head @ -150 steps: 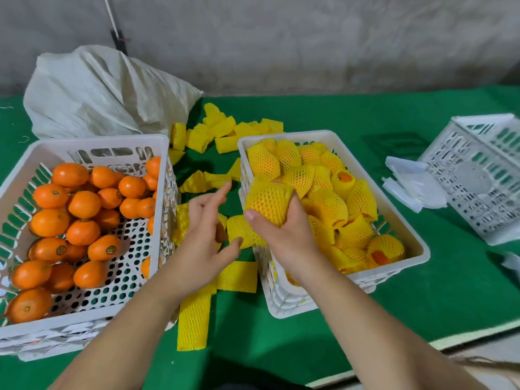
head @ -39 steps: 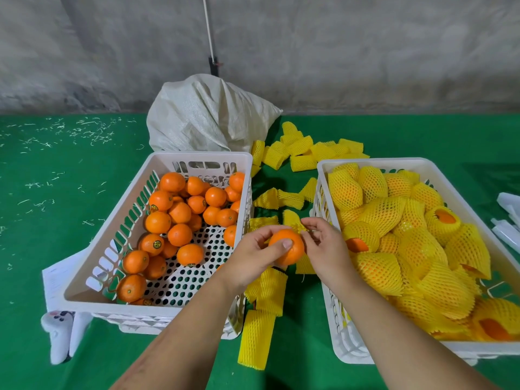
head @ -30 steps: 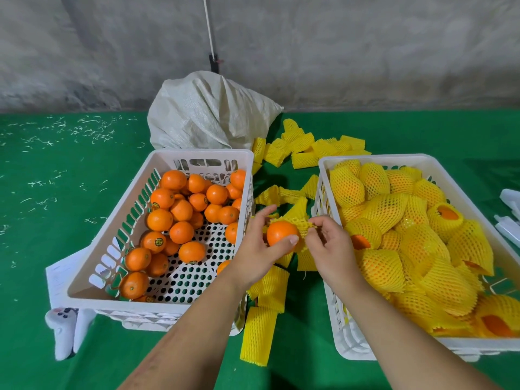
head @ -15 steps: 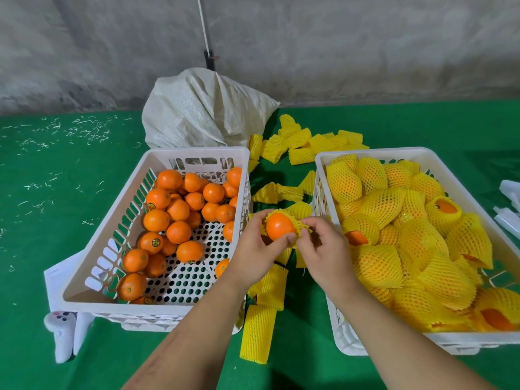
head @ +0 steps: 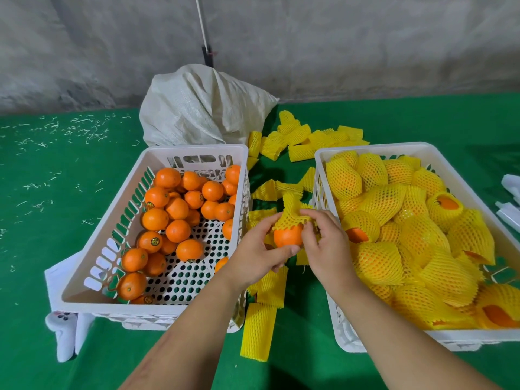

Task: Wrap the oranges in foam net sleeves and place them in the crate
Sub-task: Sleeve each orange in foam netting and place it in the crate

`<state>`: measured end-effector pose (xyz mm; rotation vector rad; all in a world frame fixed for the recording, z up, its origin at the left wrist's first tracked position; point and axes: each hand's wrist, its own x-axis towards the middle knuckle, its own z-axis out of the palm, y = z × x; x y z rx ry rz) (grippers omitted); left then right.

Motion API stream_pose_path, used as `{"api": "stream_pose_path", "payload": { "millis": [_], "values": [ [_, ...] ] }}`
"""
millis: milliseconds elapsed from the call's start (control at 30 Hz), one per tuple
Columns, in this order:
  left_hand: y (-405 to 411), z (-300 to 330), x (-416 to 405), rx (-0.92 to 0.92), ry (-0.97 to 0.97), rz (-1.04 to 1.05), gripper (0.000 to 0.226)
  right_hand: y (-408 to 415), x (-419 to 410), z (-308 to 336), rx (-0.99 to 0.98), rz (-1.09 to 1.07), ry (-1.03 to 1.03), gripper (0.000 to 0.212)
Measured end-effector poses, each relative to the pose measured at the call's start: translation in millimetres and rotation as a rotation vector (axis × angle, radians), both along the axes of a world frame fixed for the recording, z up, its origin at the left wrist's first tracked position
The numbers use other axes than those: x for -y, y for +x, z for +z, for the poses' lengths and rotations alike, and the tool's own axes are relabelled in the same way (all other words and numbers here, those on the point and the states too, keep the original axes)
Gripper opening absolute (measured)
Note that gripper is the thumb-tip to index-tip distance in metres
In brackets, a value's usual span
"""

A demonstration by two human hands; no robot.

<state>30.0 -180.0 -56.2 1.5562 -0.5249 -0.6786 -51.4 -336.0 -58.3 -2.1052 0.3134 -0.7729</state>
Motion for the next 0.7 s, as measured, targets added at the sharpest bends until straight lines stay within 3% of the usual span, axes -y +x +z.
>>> {"api": "stream_pose_path", "payload": {
  "millis": [167, 267, 333, 400, 500, 600, 700],
  "values": [
    [3, -8, 7, 0.165, 0.029, 0.269, 0.064, -5, -6, 4, 0.130, 0.047, -0.145, 0.022],
    [3, -13, 13, 0.134, 0.002, 0.351, 0.051, -7, -14, 1, 0.063, 0.144, -0.208, 0.030],
    [2, -12, 12, 0.065, 0.008, 0.334, 0.042, -8, -17, -2, -0.021, 0.137, -0.213, 0.048],
    [2, -9, 8, -0.009, 0.042, 0.245, 0.043, -8, -16, -3, -0.041, 0.107, -0.236, 0.052],
    [0, -6, 5, -0.052, 0.030, 0.055, 0.057, -6, -11, 0, 0.013, 0.052, -0.160, 0.041],
    [-4, -4, 7, 0.046, 0.030, 0.068, 0.054, -5, -7, 4, 0.054, -0.022, -0.060, 0.031],
    [-4, -4, 8, 0.034, -0.004, 0.087, 0.046, -6, -6, 7, 0.121, -0.014, -0.062, 0.023]
  ]
}}
